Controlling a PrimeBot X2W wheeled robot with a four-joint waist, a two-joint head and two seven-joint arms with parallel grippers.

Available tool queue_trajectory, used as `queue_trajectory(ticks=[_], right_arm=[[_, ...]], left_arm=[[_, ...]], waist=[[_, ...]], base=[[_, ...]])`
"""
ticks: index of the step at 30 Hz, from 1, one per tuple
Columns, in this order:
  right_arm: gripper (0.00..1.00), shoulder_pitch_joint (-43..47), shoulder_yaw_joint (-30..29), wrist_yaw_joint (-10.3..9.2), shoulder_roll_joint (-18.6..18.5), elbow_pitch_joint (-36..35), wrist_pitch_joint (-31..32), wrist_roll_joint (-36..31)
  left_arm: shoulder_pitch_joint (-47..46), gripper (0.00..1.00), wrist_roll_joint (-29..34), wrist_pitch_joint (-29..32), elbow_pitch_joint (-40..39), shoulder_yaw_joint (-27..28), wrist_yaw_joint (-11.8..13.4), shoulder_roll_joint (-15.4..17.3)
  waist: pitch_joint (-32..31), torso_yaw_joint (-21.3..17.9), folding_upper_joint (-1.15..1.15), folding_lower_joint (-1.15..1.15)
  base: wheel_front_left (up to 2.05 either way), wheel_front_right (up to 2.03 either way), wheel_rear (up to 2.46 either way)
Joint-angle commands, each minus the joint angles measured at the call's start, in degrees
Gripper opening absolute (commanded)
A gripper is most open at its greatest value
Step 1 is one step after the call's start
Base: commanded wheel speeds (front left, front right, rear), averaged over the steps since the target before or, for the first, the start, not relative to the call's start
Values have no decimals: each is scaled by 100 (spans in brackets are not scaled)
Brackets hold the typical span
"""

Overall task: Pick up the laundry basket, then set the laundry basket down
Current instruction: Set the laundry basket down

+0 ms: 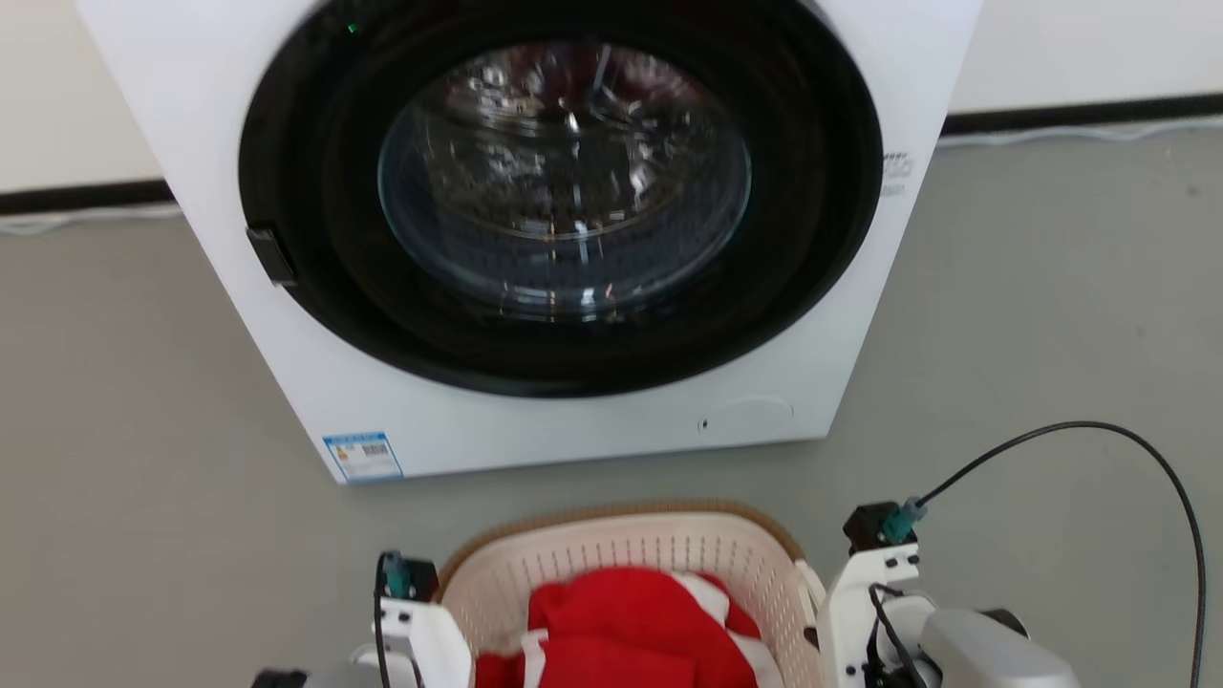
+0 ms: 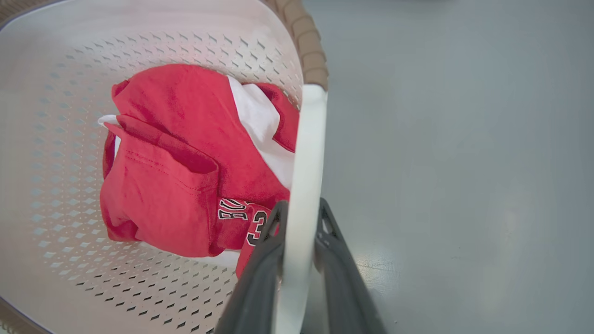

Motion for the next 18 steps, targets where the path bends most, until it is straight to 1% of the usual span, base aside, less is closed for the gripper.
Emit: queue_trajectory(ticks=[1,8,13,18], right_arm=[[0,-247,77,43,95,-167,-159,17],[0,-670,186,43,77,-252,-636,-53],[0,-1027,288,43,62,-284,-1144,-165],[0,-1265,459,43,19,-266,-1516,-266]], left_arm=[[-403,0,24,-118,-110,63,26,75],[-940,0,124,-463,-165,-4,89,155],[-1325,0,150,-746,-189,2,143,227],[-1622,0,162,-1006,-186,5,187,261]], waist=[[232,1,0,0],[1081,-9,0,0],[1692,-66,0,0],[2209,-76,0,0]], base=[[0,0,0],[0,0,0],[0,0,0],[0,0,0]])
